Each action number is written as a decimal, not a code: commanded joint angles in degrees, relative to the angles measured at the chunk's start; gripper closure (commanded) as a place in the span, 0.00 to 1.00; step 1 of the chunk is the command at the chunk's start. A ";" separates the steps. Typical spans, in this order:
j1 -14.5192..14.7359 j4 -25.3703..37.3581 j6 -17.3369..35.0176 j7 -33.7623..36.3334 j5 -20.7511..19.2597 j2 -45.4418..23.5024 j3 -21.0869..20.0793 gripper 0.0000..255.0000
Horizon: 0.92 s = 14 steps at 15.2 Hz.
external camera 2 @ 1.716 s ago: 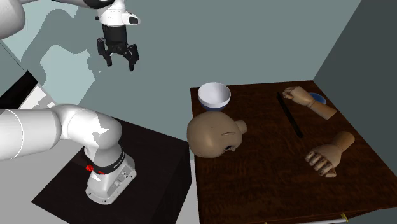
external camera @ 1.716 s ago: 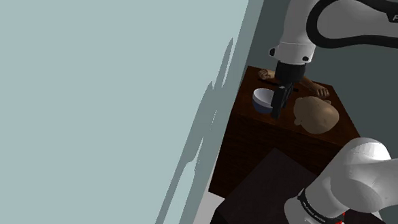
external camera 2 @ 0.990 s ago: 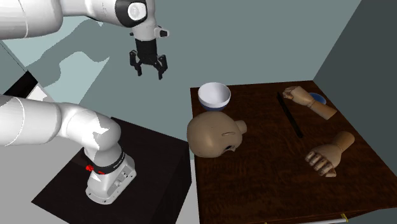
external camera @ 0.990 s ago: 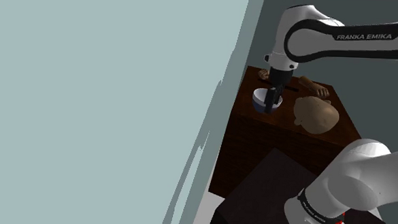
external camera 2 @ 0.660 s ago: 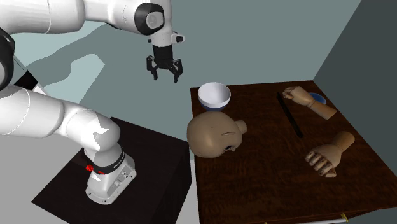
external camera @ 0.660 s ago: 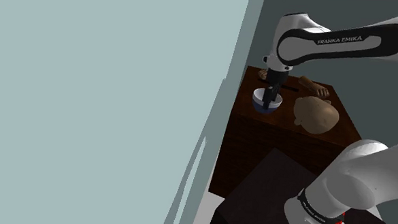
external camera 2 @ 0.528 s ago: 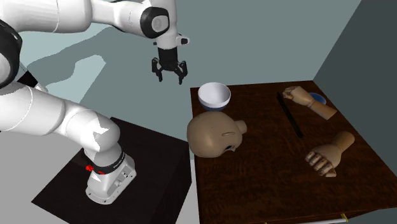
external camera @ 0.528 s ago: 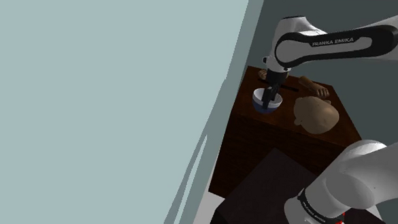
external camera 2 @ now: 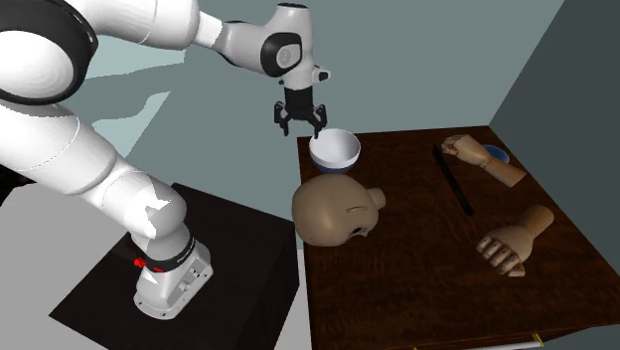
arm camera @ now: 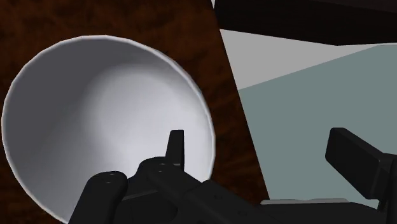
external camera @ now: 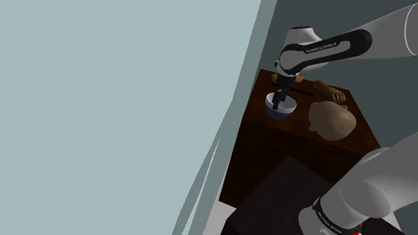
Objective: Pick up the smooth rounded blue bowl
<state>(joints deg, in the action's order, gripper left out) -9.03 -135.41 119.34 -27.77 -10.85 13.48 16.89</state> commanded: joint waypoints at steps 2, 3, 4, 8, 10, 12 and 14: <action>-0.68 2.53 3.31 -2.21 0.17 -4.55 1.61 0.00; -0.71 2.10 4.12 -2.20 0.21 -4.95 1.66 0.00; -0.72 1.69 4.93 -2.19 0.25 -5.35 1.72 0.00; -0.76 0.16 8.19 -2.19 0.47 -7.12 1.95 0.00; -0.77 -0.39 9.47 -2.20 0.58 -7.88 2.03 0.00; -0.78 -0.40 9.38 -2.19 0.55 -7.77 2.03 1.00; -0.77 -0.40 9.36 -2.17 0.54 -7.75 2.02 1.00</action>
<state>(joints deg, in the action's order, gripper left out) -9.80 -135.80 128.66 -29.95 -10.31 5.76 18.91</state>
